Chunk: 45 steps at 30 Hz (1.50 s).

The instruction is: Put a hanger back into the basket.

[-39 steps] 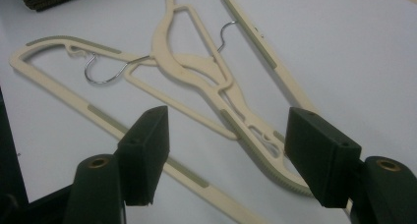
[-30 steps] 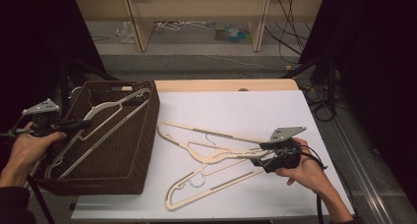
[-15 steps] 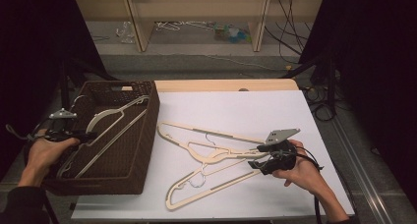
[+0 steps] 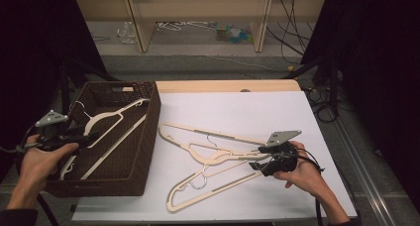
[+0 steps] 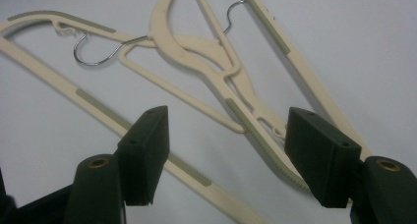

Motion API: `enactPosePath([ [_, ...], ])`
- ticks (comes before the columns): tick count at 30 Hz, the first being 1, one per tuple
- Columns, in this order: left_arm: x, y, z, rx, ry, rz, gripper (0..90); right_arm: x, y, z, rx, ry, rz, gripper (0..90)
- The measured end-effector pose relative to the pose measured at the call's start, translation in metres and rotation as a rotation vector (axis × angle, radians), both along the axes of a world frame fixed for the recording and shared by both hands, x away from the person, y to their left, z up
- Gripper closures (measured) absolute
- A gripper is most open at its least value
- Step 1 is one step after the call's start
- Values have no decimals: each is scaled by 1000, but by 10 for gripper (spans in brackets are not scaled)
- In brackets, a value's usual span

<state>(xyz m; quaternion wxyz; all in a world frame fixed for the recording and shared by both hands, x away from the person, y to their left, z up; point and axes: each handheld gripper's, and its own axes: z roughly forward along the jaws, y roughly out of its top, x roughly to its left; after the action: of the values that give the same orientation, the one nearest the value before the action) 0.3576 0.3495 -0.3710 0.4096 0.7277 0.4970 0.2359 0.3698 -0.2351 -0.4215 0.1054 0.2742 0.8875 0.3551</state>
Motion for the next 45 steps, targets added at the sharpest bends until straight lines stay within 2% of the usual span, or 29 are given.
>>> enactPosePath([
  [1,-7,-9,1,-24,-6,-13,365,0,0,0,1,-1,0,345],
  [3,-14,-20,1,-31,-29,-53,357,1,0,0,4,-5,-2,344],
  [4,-20,-29,1,-49,-40,-71,345,1,0,-1,16,-9,-13,345],
  [5,-22,-34,1,-43,-48,-90,338,2,-1,0,10,-1,-3,344],
  [7,-34,-56,0,-60,-67,-126,316,3,0,-3,26,-27,-19,337],
  [8,-34,-56,0,-60,-67,-126,310,3,0,-3,26,-27,-19,337],
  [9,-38,-65,0,-62,-80,-152,310,3,0,-4,28,-39,-23,335],
  [11,-44,-78,1,-66,-93,-192,288,3,-2,-4,18,-29,-13,329],
  [12,-49,-92,0,-63,-120,-234,269,3,-2,-4,22,-25,-20,313],
  [13,-49,-92,0,-63,-120,-234,260,3,-2,-4,22,-25,-20,313],
  [14,-56,-108,-3,-79,-121,-249,252,2,-3,-4,24,-28,-22,302],
  [15,-56,-108,-3,-79,-121,-249,236,2,-3,-4,24,-28,-22,302],
  [17,-60,-120,-7,-61,-137,-284,204,2,-3,-4,26,-39,-22,295],
  [18,-65,-128,-10,-89,-123,-280,194,2,-2,-6,38,-51,-31,294],
  [19,-72,-138,-15,-98,-114,-285,200,2,-2,-4,26,-39,-22,295],
  [26,-91,-158,-31,-118,-115,-338,178,2,1,-4,16,-43,-29,295],
  [29,-99,-167,-38,-107,-112,-362,177,4,1,-8,24,-69,-45,294],
  [31,-101,-172,-43,-103,-104,-369,177,6,1,-8,10,-47,-43,288],
  [33,-102,-174,-47,-92,-104,-372,177,10,3,-11,18,-69,-43,279],
  [38,-103,-175,-52,-102,-112,-395,174,21,6,-14,2,-57,-19,238],
  [40,-103,-175,-54,-93,-110,-394,174,26,8,-19,-13,-62,-9,256],
  [42,-104,-174,-55,-88,-106,-401,174,32,10,-25,-55,-37,23,290],
  [43,-104,-174,-55,-88,-106,-401,174,32,10,-25,-55,-37,23,290],
  [44,-104,-174,-55,-92,-107,-402,174,35,11,-27,-76,-42,40,308],
  [45,-104,-174,-55,-92,-108,-404,174,39,14,-29,-104,-25,73,377],
])
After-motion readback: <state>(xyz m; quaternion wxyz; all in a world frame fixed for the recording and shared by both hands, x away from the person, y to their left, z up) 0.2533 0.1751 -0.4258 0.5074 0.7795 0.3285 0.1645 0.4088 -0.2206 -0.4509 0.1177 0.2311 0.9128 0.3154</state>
